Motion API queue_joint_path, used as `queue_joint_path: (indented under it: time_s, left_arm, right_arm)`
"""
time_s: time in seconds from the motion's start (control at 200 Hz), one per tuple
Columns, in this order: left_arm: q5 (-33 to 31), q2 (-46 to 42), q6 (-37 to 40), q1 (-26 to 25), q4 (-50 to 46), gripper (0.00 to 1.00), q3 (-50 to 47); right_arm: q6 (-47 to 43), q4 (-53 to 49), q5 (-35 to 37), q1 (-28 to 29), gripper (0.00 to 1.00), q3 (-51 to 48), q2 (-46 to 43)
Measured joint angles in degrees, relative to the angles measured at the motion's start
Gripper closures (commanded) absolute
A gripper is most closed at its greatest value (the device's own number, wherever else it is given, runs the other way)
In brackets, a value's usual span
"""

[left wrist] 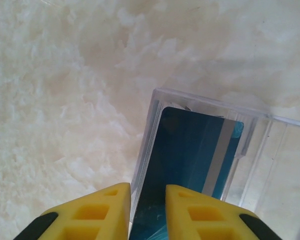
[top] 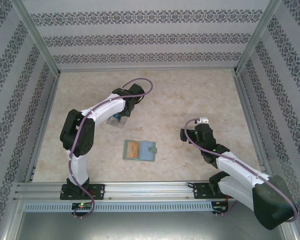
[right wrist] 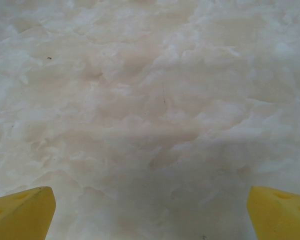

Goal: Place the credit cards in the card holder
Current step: Pick up the credit card from the storage box.

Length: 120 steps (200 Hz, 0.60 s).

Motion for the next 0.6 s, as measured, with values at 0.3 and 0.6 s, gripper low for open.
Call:
queue_joint_path:
  time_s: [0.3, 0.6]
  left_arm:
    - [6.21, -0.04, -0.37, 1.16, 0.5, 0.81, -1.84]
    - [8.59, -2.47, -0.85, 1.55, 1.55, 0.99, -3.48]
  right_arm:
    - [0.0, -0.07, -0.81, -0.39, 0.02, 0.09, 1.25]
    - [0.02, -0.07, -0.83, -0.39, 0.02, 0.13, 1.25]
